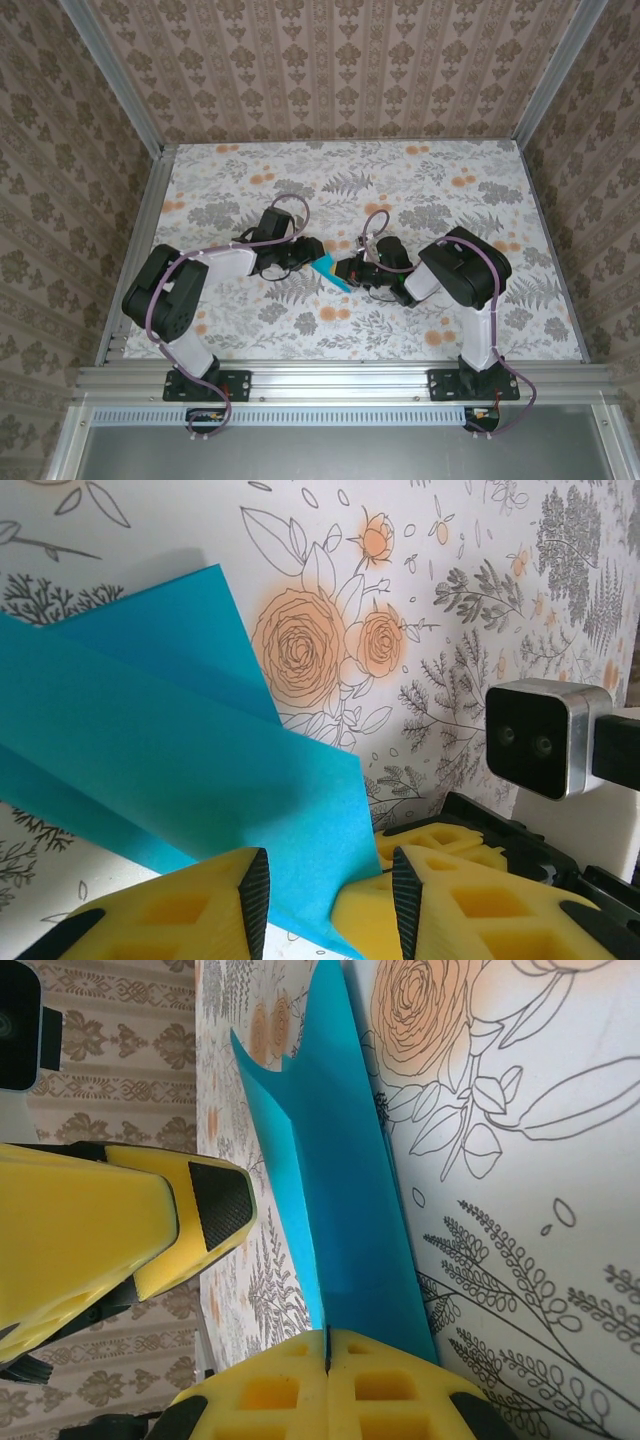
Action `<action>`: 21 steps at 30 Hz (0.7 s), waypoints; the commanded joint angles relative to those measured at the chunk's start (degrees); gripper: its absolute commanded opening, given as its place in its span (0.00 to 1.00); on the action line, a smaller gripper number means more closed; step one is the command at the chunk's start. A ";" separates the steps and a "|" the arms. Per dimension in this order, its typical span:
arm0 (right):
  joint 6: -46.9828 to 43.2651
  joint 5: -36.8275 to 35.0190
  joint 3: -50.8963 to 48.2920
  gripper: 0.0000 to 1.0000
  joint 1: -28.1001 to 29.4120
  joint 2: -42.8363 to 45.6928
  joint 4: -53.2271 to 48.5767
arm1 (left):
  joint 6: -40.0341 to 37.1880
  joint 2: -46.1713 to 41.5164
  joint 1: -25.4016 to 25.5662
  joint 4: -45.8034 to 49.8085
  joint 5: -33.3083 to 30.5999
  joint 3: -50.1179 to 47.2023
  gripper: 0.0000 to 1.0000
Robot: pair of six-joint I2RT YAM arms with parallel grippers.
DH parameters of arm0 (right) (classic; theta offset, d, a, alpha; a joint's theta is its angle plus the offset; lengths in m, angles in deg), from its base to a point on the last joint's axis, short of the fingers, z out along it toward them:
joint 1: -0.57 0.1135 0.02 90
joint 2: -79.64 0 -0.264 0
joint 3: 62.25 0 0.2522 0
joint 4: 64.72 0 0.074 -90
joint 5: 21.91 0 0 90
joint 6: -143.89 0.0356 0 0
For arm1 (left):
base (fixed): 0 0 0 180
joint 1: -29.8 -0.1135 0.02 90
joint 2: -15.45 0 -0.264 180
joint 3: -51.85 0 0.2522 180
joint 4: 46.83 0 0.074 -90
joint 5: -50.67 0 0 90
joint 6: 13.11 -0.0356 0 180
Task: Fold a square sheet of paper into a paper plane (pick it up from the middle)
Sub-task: Fold the wing for the fifth time at the center of the table.
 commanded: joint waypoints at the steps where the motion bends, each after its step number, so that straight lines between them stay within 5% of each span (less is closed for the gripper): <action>1: 0.02 0.62 0.80 0.02 -0.16 -2.87 -1.46 | -1.80 0.86 0.60 -1.26 1.07 1.86 0.40; 21: -10.34 -1.80 2.63 0.02 0.02 1.10 -17.93 | -1.89 2.19 0.95 -2.03 1.43 2.50 0.38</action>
